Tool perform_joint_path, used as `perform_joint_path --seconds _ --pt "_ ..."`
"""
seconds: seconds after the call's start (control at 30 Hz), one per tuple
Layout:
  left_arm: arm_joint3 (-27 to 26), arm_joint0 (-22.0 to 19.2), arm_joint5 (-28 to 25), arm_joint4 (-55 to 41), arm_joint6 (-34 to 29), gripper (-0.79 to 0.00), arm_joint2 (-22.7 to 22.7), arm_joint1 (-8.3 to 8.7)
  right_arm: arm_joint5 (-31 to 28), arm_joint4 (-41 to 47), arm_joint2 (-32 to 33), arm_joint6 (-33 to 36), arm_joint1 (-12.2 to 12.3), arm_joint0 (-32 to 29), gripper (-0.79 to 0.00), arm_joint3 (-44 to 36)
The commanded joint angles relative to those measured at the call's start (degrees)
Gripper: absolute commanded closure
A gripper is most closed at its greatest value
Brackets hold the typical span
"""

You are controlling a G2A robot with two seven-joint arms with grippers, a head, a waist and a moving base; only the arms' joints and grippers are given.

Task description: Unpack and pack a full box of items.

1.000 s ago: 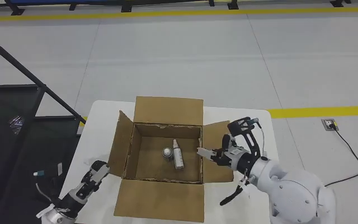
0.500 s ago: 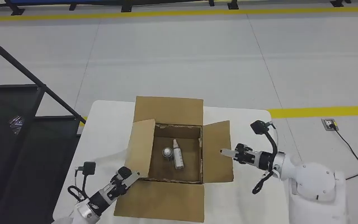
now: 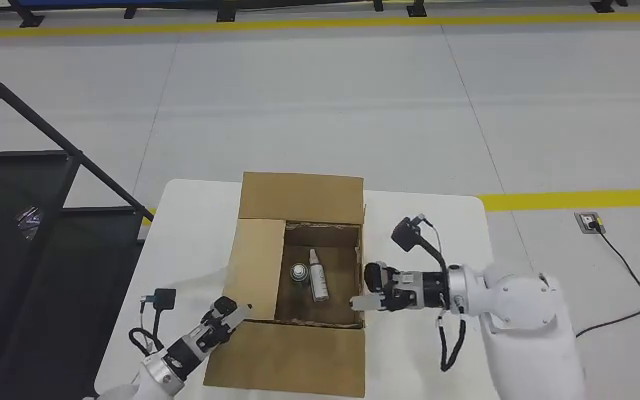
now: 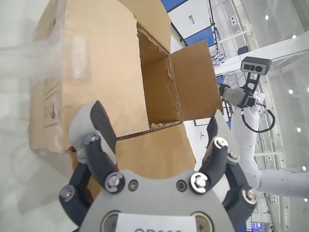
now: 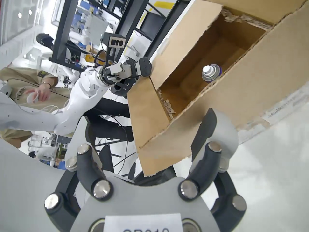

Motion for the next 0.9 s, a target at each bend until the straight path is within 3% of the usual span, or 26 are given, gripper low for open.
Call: perform_joint_path --seconds 0.0,0.27,0.53,0.77,0.87 --pt "0.0 0.0 0.1 -0.1 0.2 -0.785 0.0 0.05 0.7 -3.9 -3.3 -1.6 0.0 0.8 -0.785 0.9" --pt "0.1 0.6 -0.2 -1.0 0.9 -0.785 -0.8 0.29 5.3 -16.0 -14.4 -9.3 -0.4 4.9 -0.785 7.2" --pt "-2.1 2.5 -1.1 -4.0 1.8 -0.785 -2.7 0.51 4.5 -15.2 -15.7 -11.6 0.1 5.8 -0.785 10.1" --pt "-4.9 6.0 -1.7 -9.9 1.6 -0.785 -11.0 0.97 3.4 -16.3 -11.8 -13.2 1.7 0.9 -0.785 -1.2" --pt "-3.9 7.9 -1.9 -13.3 -3.2 -0.785 -14.9 1.41 3.4 -16.3 -11.8 -13.2 1.7 0.9 -0.785 -1.2"
